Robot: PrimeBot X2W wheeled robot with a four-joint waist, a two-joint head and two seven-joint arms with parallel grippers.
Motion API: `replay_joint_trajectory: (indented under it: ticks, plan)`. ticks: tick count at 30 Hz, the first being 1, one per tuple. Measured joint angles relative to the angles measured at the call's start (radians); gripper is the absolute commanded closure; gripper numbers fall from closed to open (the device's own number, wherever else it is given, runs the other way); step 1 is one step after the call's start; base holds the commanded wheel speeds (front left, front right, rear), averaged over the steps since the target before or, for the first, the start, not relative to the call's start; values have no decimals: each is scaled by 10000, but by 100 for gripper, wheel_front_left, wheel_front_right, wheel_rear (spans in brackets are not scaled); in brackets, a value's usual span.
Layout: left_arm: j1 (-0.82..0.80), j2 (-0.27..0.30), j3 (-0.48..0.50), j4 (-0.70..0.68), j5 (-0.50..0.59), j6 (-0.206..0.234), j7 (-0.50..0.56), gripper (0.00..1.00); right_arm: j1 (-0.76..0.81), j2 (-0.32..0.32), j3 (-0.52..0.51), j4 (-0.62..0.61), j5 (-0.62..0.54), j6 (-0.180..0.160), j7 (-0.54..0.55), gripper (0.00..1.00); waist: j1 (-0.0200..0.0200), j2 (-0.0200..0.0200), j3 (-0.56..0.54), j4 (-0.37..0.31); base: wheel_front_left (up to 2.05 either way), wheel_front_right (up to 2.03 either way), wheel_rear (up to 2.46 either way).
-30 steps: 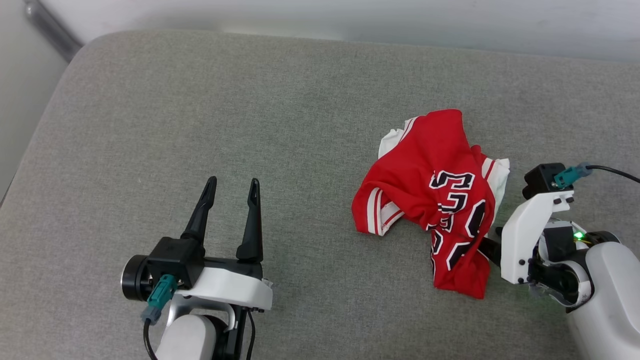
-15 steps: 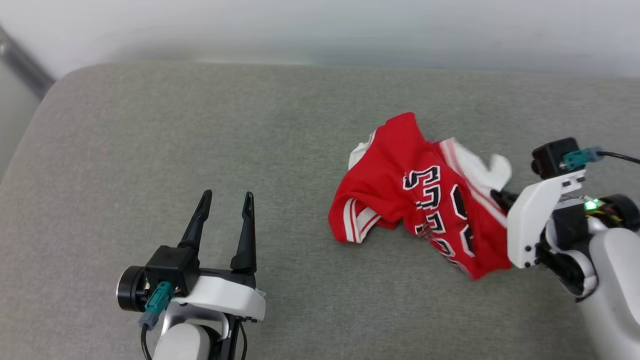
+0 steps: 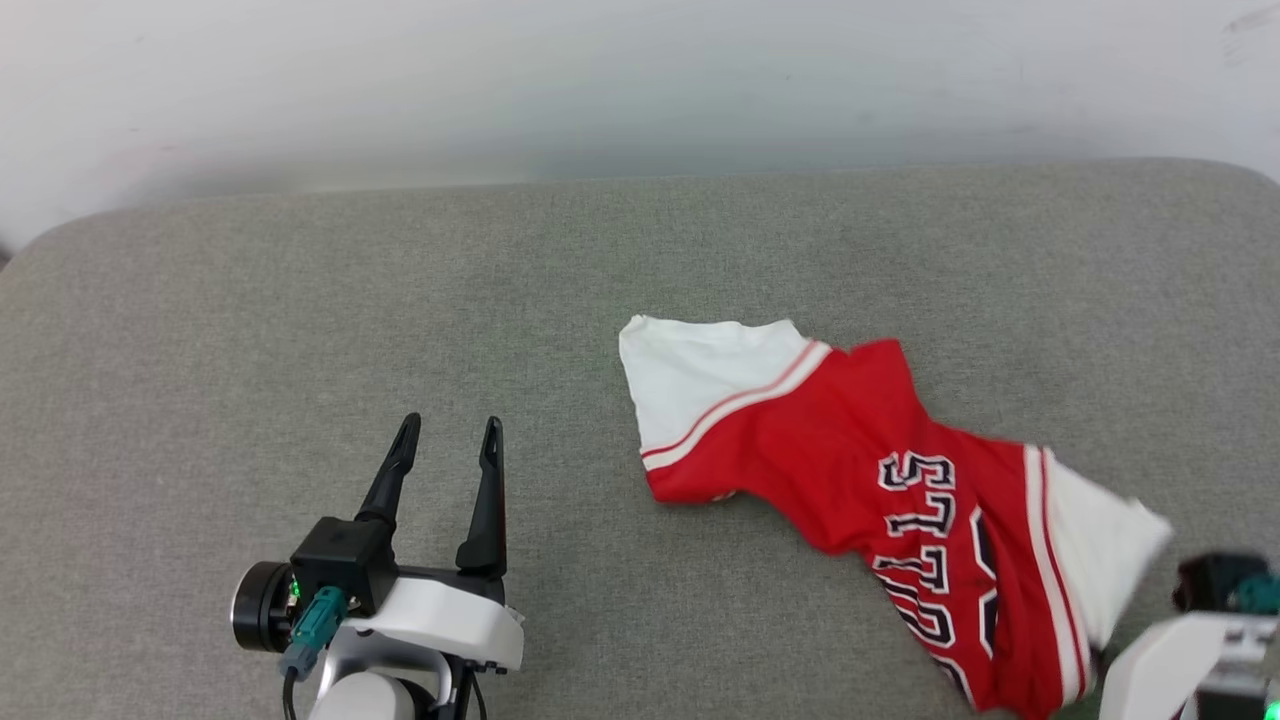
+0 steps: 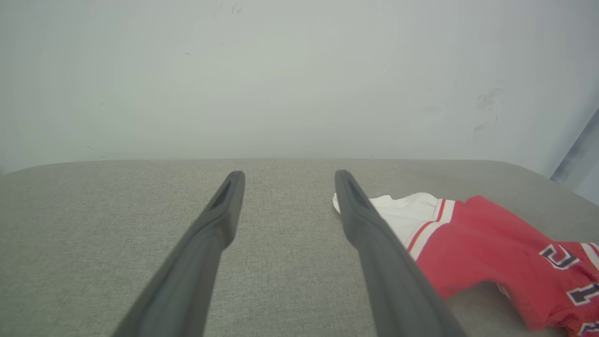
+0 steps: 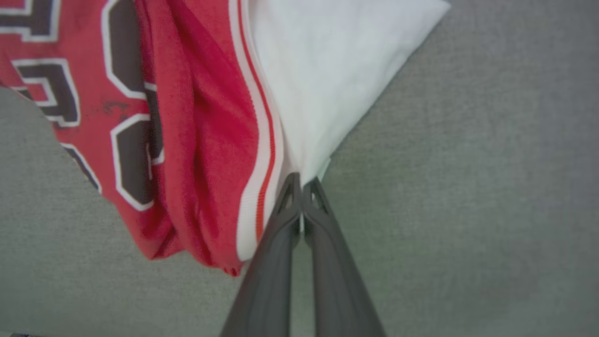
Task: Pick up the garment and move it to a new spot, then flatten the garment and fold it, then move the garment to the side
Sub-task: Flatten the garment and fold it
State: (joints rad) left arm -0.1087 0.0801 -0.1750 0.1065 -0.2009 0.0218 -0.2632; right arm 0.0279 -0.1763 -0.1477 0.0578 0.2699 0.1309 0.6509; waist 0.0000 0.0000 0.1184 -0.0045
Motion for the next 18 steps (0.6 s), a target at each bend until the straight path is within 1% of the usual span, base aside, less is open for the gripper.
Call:
replay_joint_trajectory:
  ticks: [2, 3, 4, 5, 6, 8, 11, 15, 18]
  plan:
    - [35, -4, -21, 42, -4, 17, 0, 0, 527, 391, -178, 86, 33, 2, 109, 100, 0, 0, -31, -7, 0, 0, 0]
    - [54, 2, -17, 63, -6, 40, 0, 0, 711, 514, -234, 153, 35, 2, 86, 86, 0, 0, -36, -3, 0, 0, 0]
    - [84, 12, -17, 96, -29, 42, 0, 0, 816, 619, -328, 234, 96, 2, -8, 65, 0, 0, -44, 1, 0, 0, 0]
    - [117, 23, -12, 119, -50, 46, 0, 0, 845, 688, -393, 305, 127, 2, -130, 19, 0, 0, -53, 1, 0, 0, 0]
    - [141, 33, 0, 150, -52, 46, 0, 0, 850, 736, -449, 355, 98, 2, -353, 0, 0, 0, -72, -1, 0, 0, 0]
    - [210, 59, 12, 201, -71, 50, 0, 0, 836, 924, -715, 393, 77, 0, -1106, 0, 0, 0, -128, -4, 0, 0, 0]
    - [292, 98, 6, 263, -113, 50, 4, 0, 677, 1055, -1030, 276, -151, 0, -2589, 0, 0, 0, -254, 5, 0, 0, 0]
    - [467, 169, 19, 328, -150, 107, 63, 0, 537, 1183, -920, 121, -374, 0, -4291, 0, 0, 0, -492, 25, 0, 0, 0]
    - [632, 230, 58, 357, -180, 167, 142, 0, 510, 1185, -729, -69, -694, 0, -5254, 0, 0, 0, -737, 28, 0, 0, 0]
